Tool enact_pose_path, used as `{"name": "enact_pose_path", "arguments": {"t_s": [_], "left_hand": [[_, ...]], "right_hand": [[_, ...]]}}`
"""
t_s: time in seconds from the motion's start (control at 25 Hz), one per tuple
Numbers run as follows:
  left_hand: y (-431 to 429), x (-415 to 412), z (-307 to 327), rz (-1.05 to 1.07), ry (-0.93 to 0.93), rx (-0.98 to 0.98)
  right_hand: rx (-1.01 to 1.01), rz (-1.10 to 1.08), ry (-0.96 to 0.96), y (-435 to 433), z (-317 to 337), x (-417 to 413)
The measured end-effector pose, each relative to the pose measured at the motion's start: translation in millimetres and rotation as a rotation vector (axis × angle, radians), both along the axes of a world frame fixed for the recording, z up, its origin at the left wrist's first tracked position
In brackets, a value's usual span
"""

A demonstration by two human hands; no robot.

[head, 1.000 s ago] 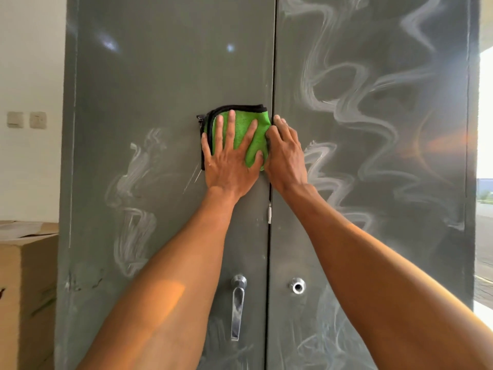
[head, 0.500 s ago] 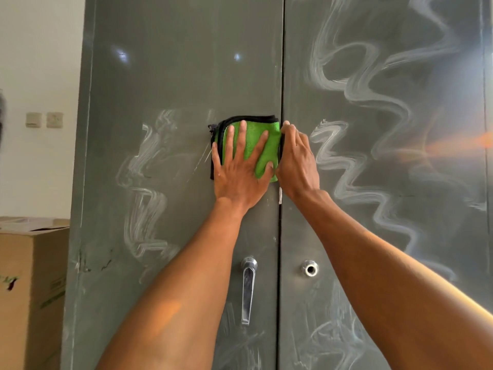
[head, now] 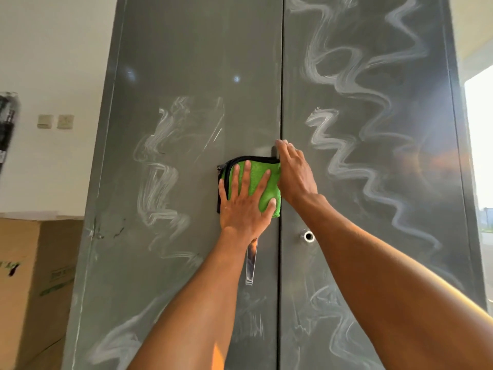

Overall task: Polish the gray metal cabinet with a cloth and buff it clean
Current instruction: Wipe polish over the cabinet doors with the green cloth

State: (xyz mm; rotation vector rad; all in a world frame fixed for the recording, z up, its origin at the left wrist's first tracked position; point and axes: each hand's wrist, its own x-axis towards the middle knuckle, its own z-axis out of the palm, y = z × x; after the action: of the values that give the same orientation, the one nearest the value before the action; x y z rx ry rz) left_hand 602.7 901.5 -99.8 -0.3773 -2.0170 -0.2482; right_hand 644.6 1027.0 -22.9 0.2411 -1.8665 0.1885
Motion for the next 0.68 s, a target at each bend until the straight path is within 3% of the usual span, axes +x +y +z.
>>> {"name": "enact_pose_path", "arguments": {"t_s": [0.36,0.68], "left_hand": [[-2.0,4.5,-6.8,0.025,-0.084,-0.067],[-1.8,-3.0,9.3,-0.003,0.026,-0.070]], "right_hand": [[-0.015,-0.028,0.093,-4.4,-14.6,-14.5],[-0.062,-0.038,0.230,-5.0,1.7,-13.8]]}}
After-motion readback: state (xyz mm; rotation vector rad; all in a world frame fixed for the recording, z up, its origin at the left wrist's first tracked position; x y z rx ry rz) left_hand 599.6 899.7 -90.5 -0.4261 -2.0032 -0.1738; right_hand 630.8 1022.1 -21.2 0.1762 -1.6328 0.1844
